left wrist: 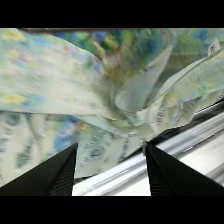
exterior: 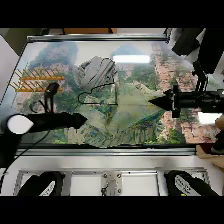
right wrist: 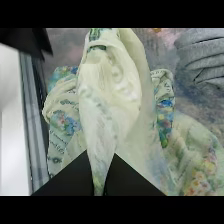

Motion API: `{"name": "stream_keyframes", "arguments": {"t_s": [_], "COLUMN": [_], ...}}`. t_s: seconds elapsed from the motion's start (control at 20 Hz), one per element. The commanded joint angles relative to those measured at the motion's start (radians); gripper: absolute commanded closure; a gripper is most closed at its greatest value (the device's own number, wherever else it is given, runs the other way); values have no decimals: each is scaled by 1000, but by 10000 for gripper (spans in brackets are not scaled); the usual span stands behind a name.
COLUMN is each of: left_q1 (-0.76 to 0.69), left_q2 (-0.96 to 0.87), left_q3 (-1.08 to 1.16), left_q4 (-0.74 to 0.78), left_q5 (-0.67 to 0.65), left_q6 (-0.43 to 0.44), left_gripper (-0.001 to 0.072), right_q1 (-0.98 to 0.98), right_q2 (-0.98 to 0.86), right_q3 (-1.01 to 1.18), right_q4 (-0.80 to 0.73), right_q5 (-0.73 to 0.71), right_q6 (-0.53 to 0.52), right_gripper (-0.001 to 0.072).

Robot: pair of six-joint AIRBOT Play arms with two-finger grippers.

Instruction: Fold the clothes and pants, and hang the long-sleeved shirts on hangers.

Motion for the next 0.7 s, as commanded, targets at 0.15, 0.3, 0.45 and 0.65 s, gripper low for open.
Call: {"name": "stream_keyframes", "arguments": {"t_s": [0.15,0.3,0.45,0.65], "left_q1": [-261,-282,-295,-299], "left_q2": [-210,-288,-321,-361], "left_q3": [-37,-32,-32,-32], "left_q4": [17,14,5,-39], "left_q5": [291,359,464,428], "left_q6": [-467,-573,-660,-687], "left_gripper": [290,289,289,289], "right_q1": [-1,-1,-1,-1], "right_q2": [11,11,10,10], "right_q3": [1,1,1,1], "right_q4": [40,40,40,40], "right_q5": [-13,-10,-10,-10], "right_q6": [0,-2,-2,-3], "right_gripper": [710,710,710,710]}}
